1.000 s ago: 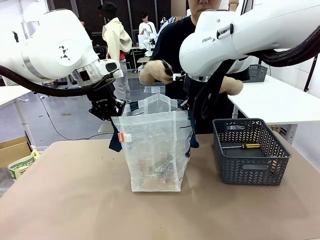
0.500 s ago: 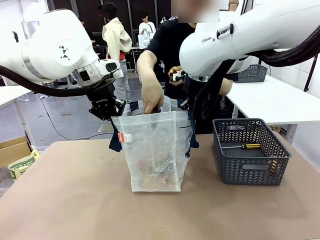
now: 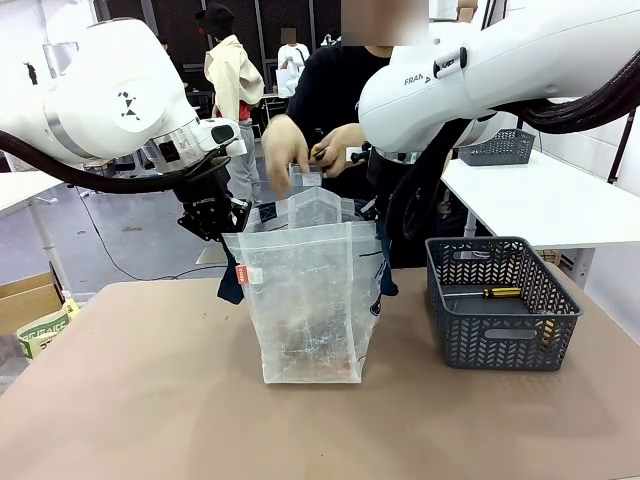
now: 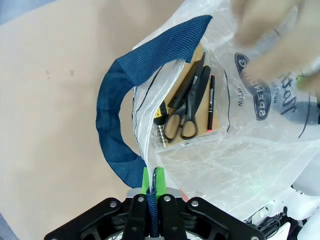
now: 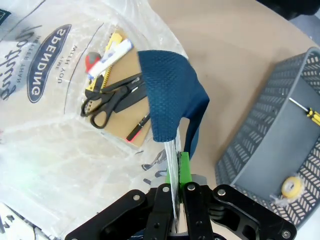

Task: Transfer purchased items from the store into the shopping bag.
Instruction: Move the Reusable shopping bag to the right side of the table.

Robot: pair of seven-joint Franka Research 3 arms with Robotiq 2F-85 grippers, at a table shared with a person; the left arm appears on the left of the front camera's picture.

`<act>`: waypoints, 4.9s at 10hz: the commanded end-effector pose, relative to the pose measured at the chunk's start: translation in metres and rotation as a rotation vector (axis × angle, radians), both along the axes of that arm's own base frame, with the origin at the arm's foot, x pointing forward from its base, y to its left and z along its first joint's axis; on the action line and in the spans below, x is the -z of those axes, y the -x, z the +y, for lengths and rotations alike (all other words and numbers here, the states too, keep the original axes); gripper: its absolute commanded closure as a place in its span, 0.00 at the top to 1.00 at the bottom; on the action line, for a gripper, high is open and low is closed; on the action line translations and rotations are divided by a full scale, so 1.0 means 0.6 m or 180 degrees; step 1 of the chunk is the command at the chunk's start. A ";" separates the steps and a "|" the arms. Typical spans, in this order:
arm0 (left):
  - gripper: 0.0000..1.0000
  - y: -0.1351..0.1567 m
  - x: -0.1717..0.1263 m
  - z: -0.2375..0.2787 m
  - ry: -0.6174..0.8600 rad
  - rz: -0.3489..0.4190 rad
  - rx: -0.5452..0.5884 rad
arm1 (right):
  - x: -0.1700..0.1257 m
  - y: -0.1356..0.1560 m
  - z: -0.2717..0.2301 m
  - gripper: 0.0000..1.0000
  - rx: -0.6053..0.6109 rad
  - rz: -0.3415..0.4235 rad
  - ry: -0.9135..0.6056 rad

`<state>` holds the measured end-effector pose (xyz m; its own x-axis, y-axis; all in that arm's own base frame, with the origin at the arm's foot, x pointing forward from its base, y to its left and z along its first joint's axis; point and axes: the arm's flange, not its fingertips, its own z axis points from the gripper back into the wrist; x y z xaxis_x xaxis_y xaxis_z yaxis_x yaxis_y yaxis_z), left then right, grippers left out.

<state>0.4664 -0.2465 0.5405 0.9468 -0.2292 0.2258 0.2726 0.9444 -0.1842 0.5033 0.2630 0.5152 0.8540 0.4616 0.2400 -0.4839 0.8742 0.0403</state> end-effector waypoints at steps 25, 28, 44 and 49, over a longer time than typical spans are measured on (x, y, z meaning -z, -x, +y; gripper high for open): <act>0.00 -0.002 -0.005 0.004 0.0009 -0.0015 -0.0021 | -0.001 -0.002 -0.001 0.00 0.0001 -0.0003 0.0009; 0.00 -0.002 -0.005 0.004 0.0009 -0.0015 -0.0021 | -0.001 -0.002 -0.001 0.00 0.0001 -0.0003 0.0009; 0.00 -0.002 -0.005 0.004 0.0009 -0.0015 -0.0021 | -0.001 -0.002 -0.001 0.00 0.0001 -0.0003 0.0009; 0.00 -0.002 -0.005 0.004 0.0009 -0.0015 -0.0021 | -0.001 -0.002 -0.001 0.00 0.0001 -0.0003 0.0009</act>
<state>0.4664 -0.2465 0.5405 0.9468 -0.2292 0.2258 0.2726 0.9443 -0.1842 0.5032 0.2630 0.5152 0.8540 0.4617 0.2399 -0.4839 0.8742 0.0403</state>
